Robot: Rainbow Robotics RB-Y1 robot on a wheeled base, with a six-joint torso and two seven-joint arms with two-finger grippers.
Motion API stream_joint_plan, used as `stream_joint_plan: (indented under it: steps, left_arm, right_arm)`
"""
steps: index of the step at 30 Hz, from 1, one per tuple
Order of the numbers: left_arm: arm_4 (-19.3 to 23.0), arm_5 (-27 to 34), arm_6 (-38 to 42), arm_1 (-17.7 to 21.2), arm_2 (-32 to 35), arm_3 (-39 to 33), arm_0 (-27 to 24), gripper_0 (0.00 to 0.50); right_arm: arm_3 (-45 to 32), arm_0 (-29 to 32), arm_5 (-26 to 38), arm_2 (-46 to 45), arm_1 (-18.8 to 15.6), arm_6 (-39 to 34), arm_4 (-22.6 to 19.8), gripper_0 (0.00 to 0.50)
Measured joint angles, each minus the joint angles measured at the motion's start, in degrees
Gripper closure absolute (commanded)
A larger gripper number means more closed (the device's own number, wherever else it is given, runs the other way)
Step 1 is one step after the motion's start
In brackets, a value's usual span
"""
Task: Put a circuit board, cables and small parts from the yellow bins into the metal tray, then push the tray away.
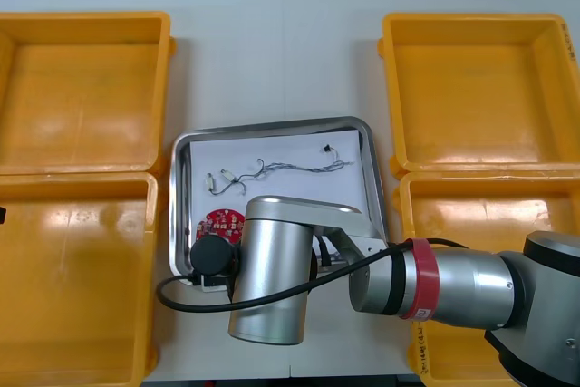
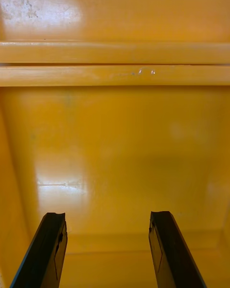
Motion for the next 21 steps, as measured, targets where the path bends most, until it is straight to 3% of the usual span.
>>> stream_joint_plan:
  steps: [21]
  left_arm:
    - [0.00,0.00,0.00,0.00,0.00,0.00,0.00,0.000]
  right_arm:
    - [0.00,-0.11,1.45,-7.43,0.15,3.72,3.04,0.500]
